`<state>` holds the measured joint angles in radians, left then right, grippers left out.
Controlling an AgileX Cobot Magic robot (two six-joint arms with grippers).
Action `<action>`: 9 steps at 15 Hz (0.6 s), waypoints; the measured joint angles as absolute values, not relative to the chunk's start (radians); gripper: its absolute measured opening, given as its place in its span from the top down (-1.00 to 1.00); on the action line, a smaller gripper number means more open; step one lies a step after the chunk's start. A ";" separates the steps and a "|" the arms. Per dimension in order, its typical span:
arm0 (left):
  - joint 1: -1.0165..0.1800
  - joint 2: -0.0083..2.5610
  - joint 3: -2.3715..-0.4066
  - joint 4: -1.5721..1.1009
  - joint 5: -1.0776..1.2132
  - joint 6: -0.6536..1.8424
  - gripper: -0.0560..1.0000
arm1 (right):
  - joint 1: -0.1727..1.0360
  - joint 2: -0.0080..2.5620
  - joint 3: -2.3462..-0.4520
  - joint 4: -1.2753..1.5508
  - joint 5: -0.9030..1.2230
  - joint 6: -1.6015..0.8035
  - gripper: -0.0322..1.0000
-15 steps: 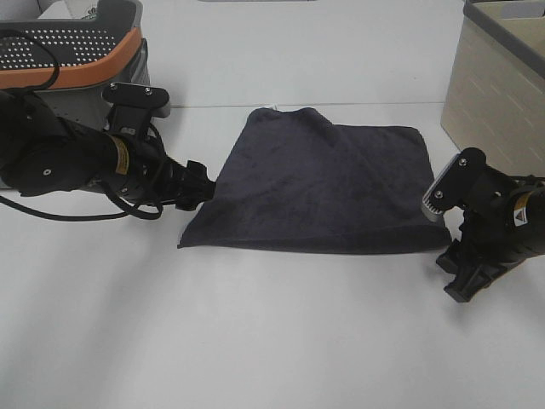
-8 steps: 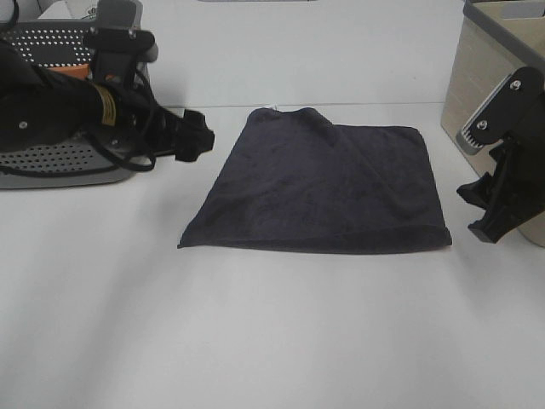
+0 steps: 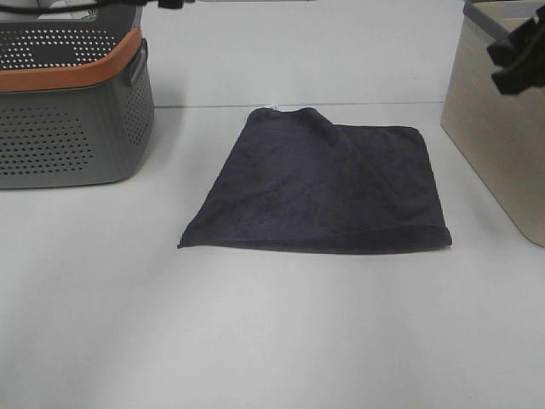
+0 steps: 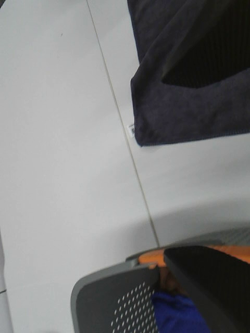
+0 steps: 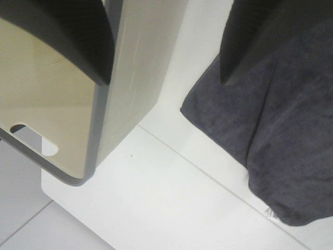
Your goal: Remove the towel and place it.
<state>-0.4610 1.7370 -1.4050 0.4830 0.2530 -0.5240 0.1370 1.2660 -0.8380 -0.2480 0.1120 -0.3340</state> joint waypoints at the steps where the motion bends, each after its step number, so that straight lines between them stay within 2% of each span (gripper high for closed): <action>1: -0.461 1.737 -1.468 0.483 0.338 -0.488 -0.58 | 0.136 1.275 -0.916 -0.225 0.194 -0.299 -0.23; 5: -0.402 1.737 -1.692 0.386 0.586 -0.361 -0.54 | 0.136 1.381 -1.278 -0.225 0.555 -0.036 -0.23; 7: -0.314 1.737 -1.779 0.190 0.686 -0.219 -0.53 | 0.135 1.462 -1.451 -0.230 0.768 0.009 -0.23; 8: -0.225 1.737 -1.843 0.000 0.821 -0.075 -0.53 | 0.135 1.534 -1.598 -0.215 0.979 0.000 -0.28; 9: -0.195 1.736 -1.862 -0.067 0.879 -0.027 -0.54 | 0.135 1.560 -1.655 -0.199 1.053 0.000 -0.33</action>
<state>-0.1950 1.7360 -1.8620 -0.0670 0.8790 -0.0270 0.1350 1.5600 -1.6550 -0.1990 1.0530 0.0000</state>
